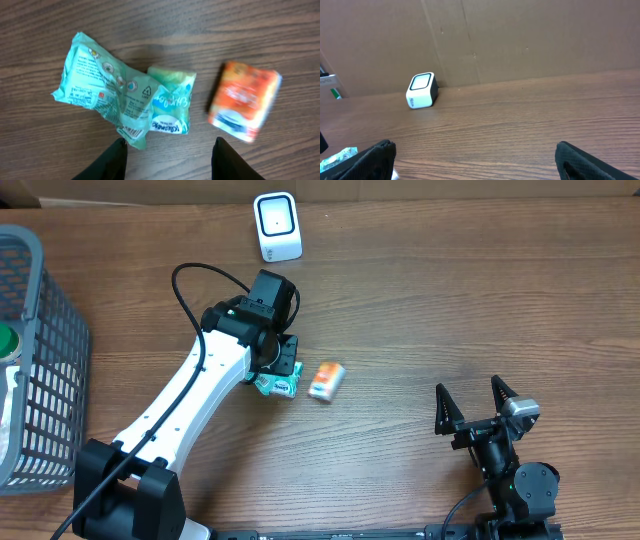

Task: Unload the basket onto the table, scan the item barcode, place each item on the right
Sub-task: 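Carry the orange tissue box out and set it right of the packs, then reach the left gripper into the basket toward the green-capped bottle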

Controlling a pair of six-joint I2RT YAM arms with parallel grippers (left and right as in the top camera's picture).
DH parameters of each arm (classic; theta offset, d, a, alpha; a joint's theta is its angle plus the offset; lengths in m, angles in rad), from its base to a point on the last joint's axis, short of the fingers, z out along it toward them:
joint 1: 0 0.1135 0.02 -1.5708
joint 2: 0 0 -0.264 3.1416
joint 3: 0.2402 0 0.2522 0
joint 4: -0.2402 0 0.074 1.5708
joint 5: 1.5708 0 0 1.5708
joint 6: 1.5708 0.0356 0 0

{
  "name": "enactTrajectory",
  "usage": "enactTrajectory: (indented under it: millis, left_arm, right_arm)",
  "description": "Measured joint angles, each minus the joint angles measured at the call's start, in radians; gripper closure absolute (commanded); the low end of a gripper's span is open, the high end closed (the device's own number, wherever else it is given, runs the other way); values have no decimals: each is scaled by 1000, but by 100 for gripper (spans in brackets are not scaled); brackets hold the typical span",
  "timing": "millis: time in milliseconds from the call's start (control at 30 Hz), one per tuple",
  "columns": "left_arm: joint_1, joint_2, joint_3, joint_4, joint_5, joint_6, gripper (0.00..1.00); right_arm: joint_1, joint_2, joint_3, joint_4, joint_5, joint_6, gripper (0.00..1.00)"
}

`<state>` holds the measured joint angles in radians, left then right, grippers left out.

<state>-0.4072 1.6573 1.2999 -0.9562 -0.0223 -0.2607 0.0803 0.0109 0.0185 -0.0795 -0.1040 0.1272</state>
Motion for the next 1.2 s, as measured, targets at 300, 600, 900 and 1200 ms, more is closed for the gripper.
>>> enactTrajectory:
  millis: [300, 600, 900, 1200]
  left_arm:
    - [0, 0, 0, 22, 0, 0, 67]
    - [0, 0, 0, 31, 0, 2, 67]
    - [0, 8, 74, -45, -1, 13, 63]
    - [38, 19, 549, -332, -18, 84, 41]
  right_arm:
    - [0, 0, 0, -1, 0, 0, 0]
    - [0, 0, 0, 0, 0, 0, 0]
    - [0, 0, 0, 0, 0, 0, 0]
    - [0, 0, 0, 0, 0, 0, 0]
